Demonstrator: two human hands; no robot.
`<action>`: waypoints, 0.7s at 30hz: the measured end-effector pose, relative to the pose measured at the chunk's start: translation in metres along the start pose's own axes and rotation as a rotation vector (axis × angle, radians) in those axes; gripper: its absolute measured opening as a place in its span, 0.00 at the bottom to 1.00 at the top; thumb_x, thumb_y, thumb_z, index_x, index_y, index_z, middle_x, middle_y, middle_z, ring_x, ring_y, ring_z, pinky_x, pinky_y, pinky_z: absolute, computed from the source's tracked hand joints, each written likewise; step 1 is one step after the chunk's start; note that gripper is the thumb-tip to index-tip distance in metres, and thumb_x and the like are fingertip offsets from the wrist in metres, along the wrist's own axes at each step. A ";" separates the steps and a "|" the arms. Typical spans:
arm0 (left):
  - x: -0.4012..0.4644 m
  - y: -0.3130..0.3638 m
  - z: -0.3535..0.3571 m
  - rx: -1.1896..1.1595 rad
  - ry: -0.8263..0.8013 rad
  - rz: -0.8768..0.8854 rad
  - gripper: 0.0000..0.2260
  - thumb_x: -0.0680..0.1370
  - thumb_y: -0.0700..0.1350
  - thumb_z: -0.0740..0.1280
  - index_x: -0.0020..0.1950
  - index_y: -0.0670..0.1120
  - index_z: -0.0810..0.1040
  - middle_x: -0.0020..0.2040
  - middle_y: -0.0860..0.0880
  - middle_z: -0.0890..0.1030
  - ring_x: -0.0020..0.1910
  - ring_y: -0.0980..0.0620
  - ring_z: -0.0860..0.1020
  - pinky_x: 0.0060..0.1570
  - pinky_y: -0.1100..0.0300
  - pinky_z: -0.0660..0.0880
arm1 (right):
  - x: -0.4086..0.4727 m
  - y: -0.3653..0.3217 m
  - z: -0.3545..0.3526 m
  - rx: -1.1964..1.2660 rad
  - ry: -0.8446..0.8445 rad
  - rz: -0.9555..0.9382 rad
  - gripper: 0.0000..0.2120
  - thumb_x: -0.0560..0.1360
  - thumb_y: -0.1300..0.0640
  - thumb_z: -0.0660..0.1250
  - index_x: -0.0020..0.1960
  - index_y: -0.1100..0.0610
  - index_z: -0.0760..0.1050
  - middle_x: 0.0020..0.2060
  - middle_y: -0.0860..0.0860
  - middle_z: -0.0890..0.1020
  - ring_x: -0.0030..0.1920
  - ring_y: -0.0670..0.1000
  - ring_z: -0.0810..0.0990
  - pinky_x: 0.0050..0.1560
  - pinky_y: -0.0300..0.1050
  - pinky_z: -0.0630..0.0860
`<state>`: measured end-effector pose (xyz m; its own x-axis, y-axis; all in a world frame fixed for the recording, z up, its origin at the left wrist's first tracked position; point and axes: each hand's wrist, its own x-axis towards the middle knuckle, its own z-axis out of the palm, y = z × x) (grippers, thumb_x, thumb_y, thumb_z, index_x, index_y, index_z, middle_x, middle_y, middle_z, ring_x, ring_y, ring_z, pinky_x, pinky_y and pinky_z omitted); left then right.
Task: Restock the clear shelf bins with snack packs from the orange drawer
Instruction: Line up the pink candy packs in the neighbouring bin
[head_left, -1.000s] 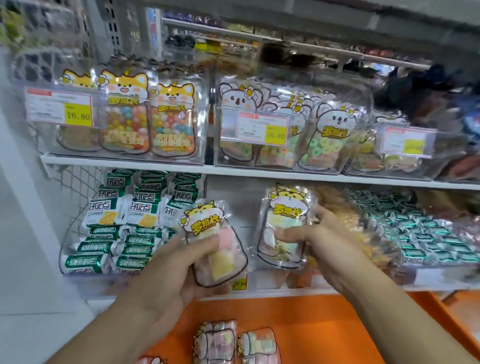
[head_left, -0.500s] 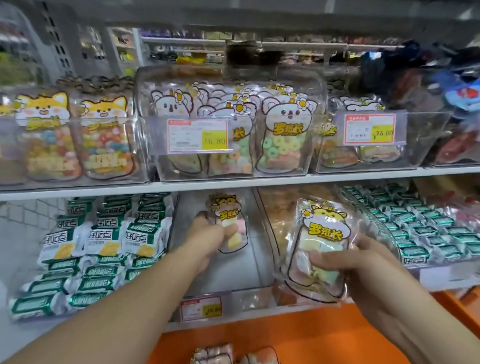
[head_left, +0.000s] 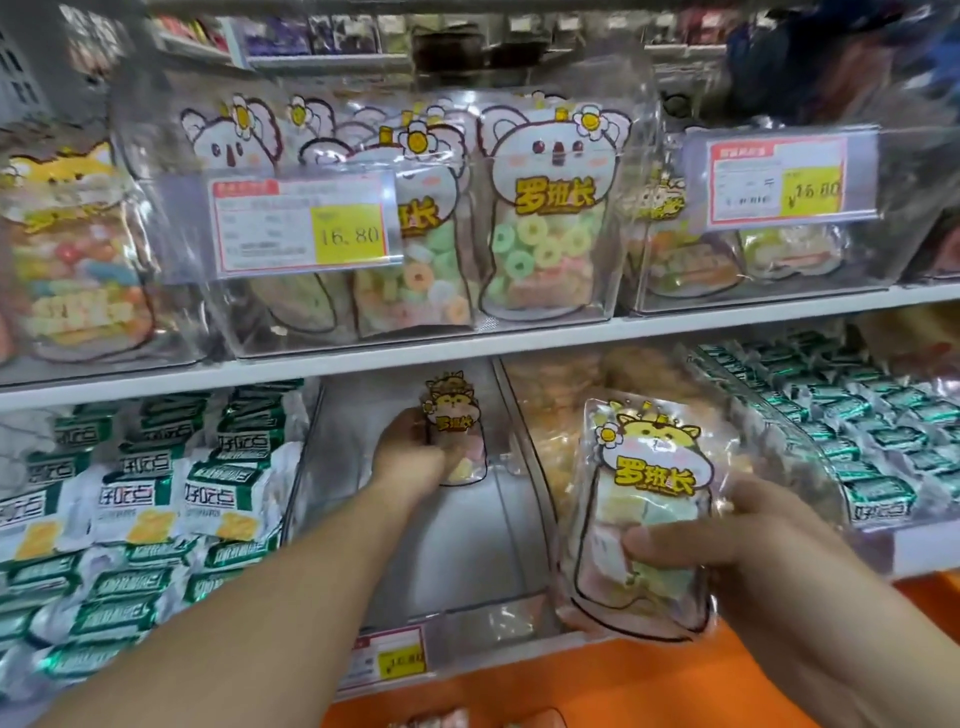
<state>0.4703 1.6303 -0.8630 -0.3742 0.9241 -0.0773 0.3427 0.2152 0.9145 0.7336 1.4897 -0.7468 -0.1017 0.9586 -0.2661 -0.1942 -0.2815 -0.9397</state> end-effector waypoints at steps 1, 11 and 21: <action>0.001 0.001 0.001 0.004 0.010 0.001 0.14 0.72 0.35 0.79 0.50 0.50 0.81 0.49 0.51 0.86 0.51 0.51 0.84 0.54 0.57 0.81 | 0.000 0.000 0.000 -0.005 0.001 -0.006 0.26 0.58 0.78 0.73 0.55 0.66 0.82 0.46 0.65 0.87 0.46 0.67 0.88 0.54 0.59 0.80; 0.004 -0.001 0.003 0.209 0.166 -0.031 0.47 0.60 0.62 0.84 0.72 0.46 0.68 0.67 0.42 0.72 0.64 0.40 0.77 0.64 0.46 0.79 | -0.002 0.004 0.001 -0.030 -0.049 -0.030 0.20 0.62 0.78 0.75 0.49 0.61 0.86 0.48 0.66 0.87 0.49 0.69 0.87 0.58 0.64 0.81; 0.000 -0.007 0.000 0.425 0.149 0.022 0.40 0.68 0.52 0.83 0.71 0.41 0.65 0.65 0.40 0.69 0.62 0.39 0.75 0.61 0.50 0.75 | -0.002 0.007 -0.001 -0.056 -0.067 -0.014 0.25 0.61 0.76 0.76 0.56 0.62 0.83 0.49 0.66 0.87 0.50 0.69 0.87 0.60 0.68 0.80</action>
<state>0.4679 1.6293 -0.8695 -0.4721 0.8811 0.0267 0.6638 0.3354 0.6685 0.7331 1.4863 -0.7528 -0.1649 0.9567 -0.2397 -0.1414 -0.2634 -0.9543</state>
